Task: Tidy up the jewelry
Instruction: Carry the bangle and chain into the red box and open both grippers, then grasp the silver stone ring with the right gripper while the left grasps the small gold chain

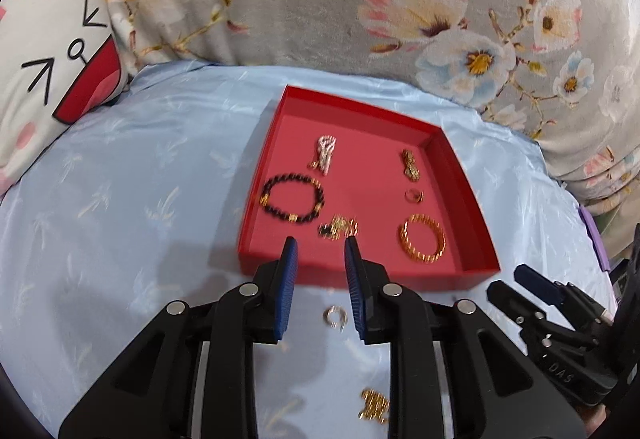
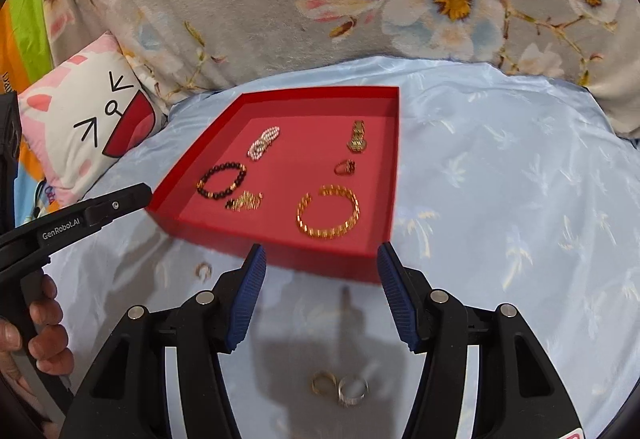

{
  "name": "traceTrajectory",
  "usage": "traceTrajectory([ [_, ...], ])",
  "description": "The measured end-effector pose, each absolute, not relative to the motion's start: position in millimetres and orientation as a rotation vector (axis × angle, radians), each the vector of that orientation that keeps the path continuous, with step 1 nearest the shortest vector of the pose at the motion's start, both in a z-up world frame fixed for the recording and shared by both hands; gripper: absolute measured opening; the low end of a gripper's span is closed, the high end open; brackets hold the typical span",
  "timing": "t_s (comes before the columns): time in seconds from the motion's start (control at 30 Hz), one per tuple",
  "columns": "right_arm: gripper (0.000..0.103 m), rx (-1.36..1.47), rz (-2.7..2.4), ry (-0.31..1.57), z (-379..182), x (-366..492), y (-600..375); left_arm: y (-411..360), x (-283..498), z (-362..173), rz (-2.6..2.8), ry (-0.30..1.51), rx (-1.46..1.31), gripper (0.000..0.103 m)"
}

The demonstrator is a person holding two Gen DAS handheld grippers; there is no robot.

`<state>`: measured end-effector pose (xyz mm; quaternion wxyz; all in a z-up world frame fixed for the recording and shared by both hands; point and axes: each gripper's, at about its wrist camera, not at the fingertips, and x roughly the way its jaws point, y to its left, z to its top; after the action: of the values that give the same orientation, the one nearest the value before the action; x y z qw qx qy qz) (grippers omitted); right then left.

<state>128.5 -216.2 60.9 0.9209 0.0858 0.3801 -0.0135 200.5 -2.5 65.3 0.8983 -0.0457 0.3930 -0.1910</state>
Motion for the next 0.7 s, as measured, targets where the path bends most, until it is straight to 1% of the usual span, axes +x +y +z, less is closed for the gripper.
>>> traceTrajectory([
  [0.23,0.057,0.187,-0.039,0.83,43.0,79.7,-215.7,9.1,156.0,43.6,-0.376,0.854,-0.083,0.024],
  [0.43,0.056,0.209,-0.045,0.885,22.8,61.2,-217.0,3.8,122.8,28.7,-0.392,0.881,-0.045,0.024],
  [0.7,0.045,0.214,-0.053,0.908,9.2,63.6,-216.9,-11.4,104.3,17.7,-0.417,0.906,-0.01,0.024],
])
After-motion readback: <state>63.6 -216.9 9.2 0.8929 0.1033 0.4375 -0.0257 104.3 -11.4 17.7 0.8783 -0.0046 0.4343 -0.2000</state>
